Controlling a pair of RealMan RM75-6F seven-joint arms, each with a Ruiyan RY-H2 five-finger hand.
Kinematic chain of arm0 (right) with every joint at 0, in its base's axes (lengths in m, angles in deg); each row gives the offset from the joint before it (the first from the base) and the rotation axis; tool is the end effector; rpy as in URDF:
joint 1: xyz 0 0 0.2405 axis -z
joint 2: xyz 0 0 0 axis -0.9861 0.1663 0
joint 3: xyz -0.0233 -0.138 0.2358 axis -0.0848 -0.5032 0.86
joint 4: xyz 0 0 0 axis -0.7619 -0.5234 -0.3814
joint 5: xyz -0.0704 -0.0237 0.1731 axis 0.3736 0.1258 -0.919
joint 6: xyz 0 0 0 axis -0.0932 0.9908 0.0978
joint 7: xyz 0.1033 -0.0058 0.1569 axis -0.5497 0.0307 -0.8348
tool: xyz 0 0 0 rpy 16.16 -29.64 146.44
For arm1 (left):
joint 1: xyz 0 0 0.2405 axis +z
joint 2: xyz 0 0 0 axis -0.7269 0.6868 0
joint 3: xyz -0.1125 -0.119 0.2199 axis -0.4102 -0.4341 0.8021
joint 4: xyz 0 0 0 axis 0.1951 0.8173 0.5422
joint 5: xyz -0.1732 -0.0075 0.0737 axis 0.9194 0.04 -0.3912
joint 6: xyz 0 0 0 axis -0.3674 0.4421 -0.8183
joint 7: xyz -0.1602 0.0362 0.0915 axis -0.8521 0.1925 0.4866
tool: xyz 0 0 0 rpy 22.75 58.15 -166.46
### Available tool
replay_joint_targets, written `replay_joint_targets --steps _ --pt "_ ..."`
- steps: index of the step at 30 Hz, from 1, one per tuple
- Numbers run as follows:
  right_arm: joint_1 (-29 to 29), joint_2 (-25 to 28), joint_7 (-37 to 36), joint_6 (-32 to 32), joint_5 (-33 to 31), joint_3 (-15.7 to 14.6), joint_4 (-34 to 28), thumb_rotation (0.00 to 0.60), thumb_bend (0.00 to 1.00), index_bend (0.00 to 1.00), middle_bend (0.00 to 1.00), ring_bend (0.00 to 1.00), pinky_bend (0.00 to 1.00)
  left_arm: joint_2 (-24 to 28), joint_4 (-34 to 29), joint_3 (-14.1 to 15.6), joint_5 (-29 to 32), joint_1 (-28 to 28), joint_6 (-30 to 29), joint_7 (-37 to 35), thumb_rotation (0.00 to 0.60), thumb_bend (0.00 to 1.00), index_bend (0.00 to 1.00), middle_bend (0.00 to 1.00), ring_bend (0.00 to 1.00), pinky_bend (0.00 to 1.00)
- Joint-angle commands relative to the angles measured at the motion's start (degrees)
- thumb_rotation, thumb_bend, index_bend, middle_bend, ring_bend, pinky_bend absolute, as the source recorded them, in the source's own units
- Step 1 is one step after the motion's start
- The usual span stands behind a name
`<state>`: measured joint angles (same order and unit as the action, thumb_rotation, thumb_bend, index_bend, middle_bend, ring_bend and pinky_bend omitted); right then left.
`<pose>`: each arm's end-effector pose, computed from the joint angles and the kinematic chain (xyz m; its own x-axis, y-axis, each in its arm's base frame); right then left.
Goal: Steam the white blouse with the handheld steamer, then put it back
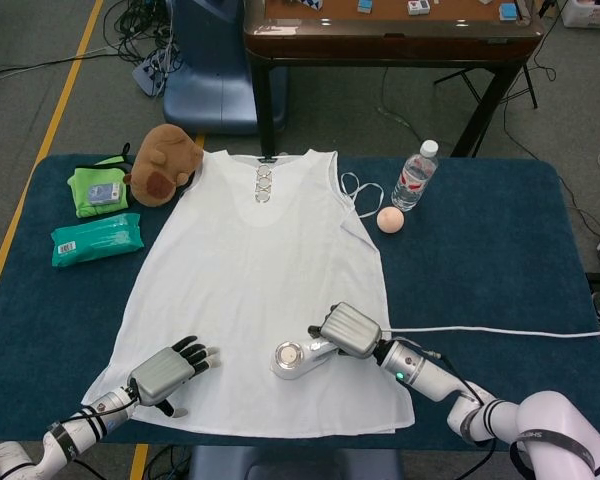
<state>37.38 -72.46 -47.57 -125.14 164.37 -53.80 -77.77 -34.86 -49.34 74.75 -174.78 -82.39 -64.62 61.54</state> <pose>-0.1475 -0.3426 -0.0817 0.5438 -0.1073 0.8323 -0.5499 -0.7948 0.2568 -0.2181 0.2679 0.0061 0.6708 0.4474 0.5914 0.6964 -0.6543 -0.2948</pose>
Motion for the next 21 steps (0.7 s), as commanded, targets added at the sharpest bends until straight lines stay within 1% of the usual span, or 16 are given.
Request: replay_joint_targets --steps 1,8,14,17,21 --pt "-0.6 -1.0 -0.6 -0.1 -0.7 1.1 1.9 0.600 0.49 0.93 0.86 0.77 0.69 0.0 0.0 0.0 0.1 0.0 0.0 0.0 0.508 0.14 0.12 0.05 0.08 0.00" --pt "-1.1 -2.2 -1.1 1.0 -2.9 3.0 6.3 0.600 0.49 0.93 0.86 0.77 0.69 0.0 -0.2 -0.2 0.1 -0.1 0.1 0.2 0.505 0.14 0.12 0.05 0.08 0.00" --pt "-0.9 -3.4 -1.9 2.3 -5.0 3.9 10.4 0.600 0.49 0.93 0.86 0.77 0.69 0.0 -0.2 -0.1 0.0 -0.2 0.0 0.2 0.504 0.14 0.12 0.05 0.08 0.00" --pt "-0.7 -3.8 -2.7 2.3 -5.2 3.7 11.4 0.600 0.49 0.93 0.86 0.77 0.69 0.1 -0.2 -0.1 -0.1 -0.2 -0.1 0.1 0.505 0.14 0.12 0.05 0.08 0.00" --pt "-0.8 -4.1 -3.7 1.4 -4.2 2.8 10.9 0.600 0.49 0.93 0.86 0.77 0.69 0.1 -0.2 -0.1 -0.1 -0.2 -0.1 0.1 0.504 0.14 0.12 0.05 0.08 0.00"
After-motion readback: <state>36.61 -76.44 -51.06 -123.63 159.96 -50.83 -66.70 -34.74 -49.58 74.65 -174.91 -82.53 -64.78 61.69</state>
